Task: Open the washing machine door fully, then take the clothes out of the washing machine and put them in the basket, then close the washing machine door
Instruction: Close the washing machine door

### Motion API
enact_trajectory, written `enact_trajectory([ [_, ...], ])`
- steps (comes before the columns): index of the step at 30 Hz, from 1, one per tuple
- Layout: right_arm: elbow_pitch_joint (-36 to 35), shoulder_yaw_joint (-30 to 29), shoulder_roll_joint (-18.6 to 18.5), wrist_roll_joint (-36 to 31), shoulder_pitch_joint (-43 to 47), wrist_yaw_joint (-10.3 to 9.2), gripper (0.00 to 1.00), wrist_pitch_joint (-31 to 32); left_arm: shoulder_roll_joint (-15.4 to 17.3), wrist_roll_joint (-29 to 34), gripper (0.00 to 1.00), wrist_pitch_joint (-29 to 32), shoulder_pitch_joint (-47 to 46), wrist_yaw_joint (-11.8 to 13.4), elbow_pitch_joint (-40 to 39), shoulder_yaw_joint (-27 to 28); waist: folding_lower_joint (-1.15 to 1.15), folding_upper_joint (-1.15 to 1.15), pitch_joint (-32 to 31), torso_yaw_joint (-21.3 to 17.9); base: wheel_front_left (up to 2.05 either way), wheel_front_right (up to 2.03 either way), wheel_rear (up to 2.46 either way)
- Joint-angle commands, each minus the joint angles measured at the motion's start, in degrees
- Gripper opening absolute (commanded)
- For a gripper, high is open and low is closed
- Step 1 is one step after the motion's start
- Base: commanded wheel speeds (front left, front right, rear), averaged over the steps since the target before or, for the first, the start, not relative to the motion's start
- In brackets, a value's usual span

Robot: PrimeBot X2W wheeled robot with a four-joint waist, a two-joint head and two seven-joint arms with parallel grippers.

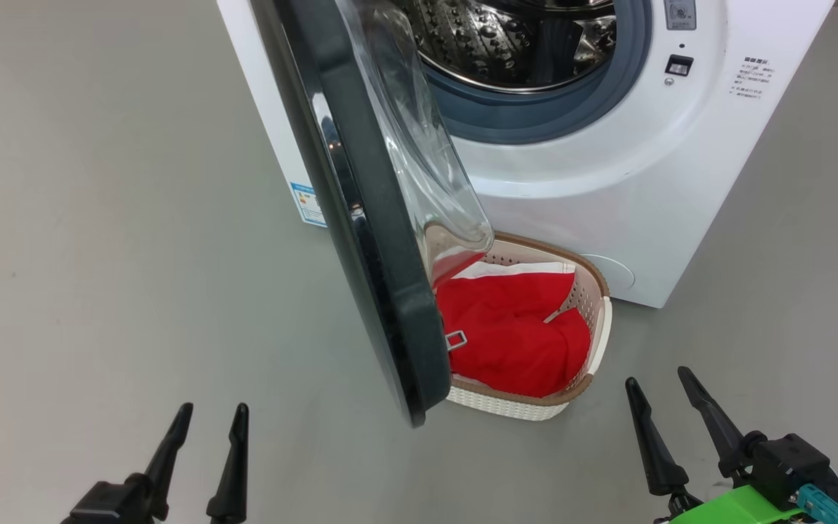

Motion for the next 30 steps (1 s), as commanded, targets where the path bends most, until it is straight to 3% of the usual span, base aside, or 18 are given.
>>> enact_trajectory([
  [1,-1.4,1.6,-0.1,-0.2,-1.0,0.42,1.00,-0.4,0.4,0.6,1.00,-0.7,-0.6,-0.3,-1.6,2.1,0.00,0.00,0.0,0.0,0.00,0.00,0.00],
  [6,-1.4,1.8,-0.1,-0.1,-0.9,0.42,1.00,-0.4,0.2,-0.9,1.00,-0.7,-0.5,-0.3,-1.9,1.9,0.00,0.00,-0.2,0.0,0.00,0.00,0.00],
  [7,-1.3,1.8,-0.1,0.0,-0.9,0.42,1.00,-0.4,0.2,-2.0,0.80,-0.7,-0.5,-0.3,-1.9,1.6,0.00,0.00,-0.2,0.0,0.00,0.00,0.00],
  [9,-1.3,1.9,-0.1,0.0,-0.9,0.42,1.00,-0.4,-0.1,-5.4,0.01,-0.7,-0.8,-0.3,-2.2,1.5,0.00,0.00,-0.1,0.0,0.00,0.00,0.00],
  [14,-1.2,2.0,-0.1,0.2,-1.1,0.42,1.00,-0.4,0.3,-15.9,0.00,-0.7,-2.3,-0.3,-3.1,1.2,0.00,0.00,0.0,-0.3,0.00,0.00,0.00],
  [16,-1.2,2.1,-0.1,0.2,-1.2,0.42,1.00,-0.4,0.5,-23.1,0.00,-0.7,-3.1,-0.3,-3.3,0.6,0.00,0.00,0.0,-0.6,0.00,0.00,0.00],
  [18,-1.2,2.2,-0.1,0.3,-1.3,0.42,1.00,-0.4,0.6,-31.9,0.00,-0.7,-3.9,-0.3,-3.9,1.1,0.00,0.00,0.1,-0.9,0.00,0.00,0.00],
  [22,-1.2,2.4,-0.1,0.5,-1.5,0.42,1.00,-0.4,2.8,-55.8,0.00,-0.4,-5.1,-0.3,-5.5,-1.4,0.00,0.00,0.6,-1.9,0.00,0.00,0.00],
  [26,-1.3,2.3,-0.1,0.5,-2.0,0.42,1.00,-0.4,6.2,-75.5,0.00,8.2,-6.0,-0.3,-10.1,-1.3,0.00,0.00,1.6,-2.9,0.00,0.00,0.00],
  [30,-1.4,2.1,-0.1,0.6,-2.6,0.42,1.00,-0.4,7.2,-84.4,0.00,22.4,-6.0,-0.3,-12.6,1.8,0.00,0.00,2.5,-4.2,0.00,0.00,0.00],
])
